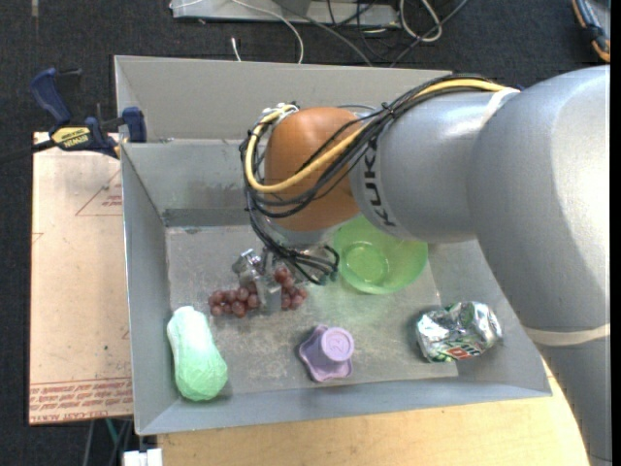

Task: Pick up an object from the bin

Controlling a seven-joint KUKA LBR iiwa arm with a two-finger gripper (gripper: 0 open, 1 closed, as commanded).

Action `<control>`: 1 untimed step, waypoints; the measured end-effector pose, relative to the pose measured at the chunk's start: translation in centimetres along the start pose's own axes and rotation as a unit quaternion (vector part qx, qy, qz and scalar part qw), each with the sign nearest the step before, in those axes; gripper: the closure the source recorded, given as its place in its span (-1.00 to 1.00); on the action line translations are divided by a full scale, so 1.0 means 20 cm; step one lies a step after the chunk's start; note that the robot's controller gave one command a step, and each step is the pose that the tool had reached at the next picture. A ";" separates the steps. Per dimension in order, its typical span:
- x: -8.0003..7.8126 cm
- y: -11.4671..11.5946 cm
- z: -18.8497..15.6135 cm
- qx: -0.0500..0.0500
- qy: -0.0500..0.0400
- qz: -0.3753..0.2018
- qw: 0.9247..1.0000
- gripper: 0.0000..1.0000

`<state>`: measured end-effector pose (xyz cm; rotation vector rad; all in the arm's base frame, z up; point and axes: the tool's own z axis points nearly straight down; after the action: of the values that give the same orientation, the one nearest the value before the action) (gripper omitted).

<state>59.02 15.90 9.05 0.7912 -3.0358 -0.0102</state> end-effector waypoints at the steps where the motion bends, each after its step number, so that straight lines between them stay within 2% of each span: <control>1: 0.00 0.00 -0.08 0.001 -0.001 0.000 1.000 1.00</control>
Offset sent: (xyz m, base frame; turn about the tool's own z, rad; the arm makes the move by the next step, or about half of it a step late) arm 0.0008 0.0003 0.0215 -0.0002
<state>59.11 15.92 10.66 0.7924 -3.0383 -0.0095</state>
